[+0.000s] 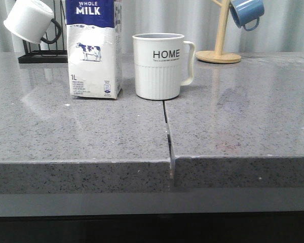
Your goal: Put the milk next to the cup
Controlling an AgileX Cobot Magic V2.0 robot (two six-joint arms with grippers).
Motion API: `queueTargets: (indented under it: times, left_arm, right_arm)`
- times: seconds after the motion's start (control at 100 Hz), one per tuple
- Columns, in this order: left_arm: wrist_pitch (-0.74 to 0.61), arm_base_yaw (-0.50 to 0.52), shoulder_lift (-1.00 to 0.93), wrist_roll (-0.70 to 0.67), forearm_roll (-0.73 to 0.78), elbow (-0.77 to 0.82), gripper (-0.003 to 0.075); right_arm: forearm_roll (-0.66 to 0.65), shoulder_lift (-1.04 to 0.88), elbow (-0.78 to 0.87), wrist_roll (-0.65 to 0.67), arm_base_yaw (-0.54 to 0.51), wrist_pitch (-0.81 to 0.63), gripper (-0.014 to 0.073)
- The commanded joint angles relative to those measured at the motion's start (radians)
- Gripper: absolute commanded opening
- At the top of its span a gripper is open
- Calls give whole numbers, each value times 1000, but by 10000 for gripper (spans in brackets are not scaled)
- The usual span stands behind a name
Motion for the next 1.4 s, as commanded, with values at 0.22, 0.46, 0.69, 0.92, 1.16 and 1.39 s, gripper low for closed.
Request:
queueTargets:
  times: [0.22,0.46,0.69,0.92,1.16,1.39]
  left_arm:
    - [-87,1,-33,-10,-6,42,-21]
    - [-87,1,-33,-10,-6,42,-21]
    - [-87,1,-33,-10,-6,42,-21]
    - [-87,1,-33,-10,-6,42,-21]
    - [-87,1,-33,-10,-6,42,-21]
    - [-87,1,-33,-10,-6,42,-21]
  right_arm:
    - [-7,5,-25,-6,-2,-73,-70]
    - [-7,5,-25,-6,-2,-73,-70]
    - [-7,5,-25,-6,-2,-73,-70]
    - [-7,5,-24,-6,-20,-83,-70]
    - [-20,0,46,-7,-240,-91,-70]
    - [-60,-121,171,-6,-437,-96,-70]
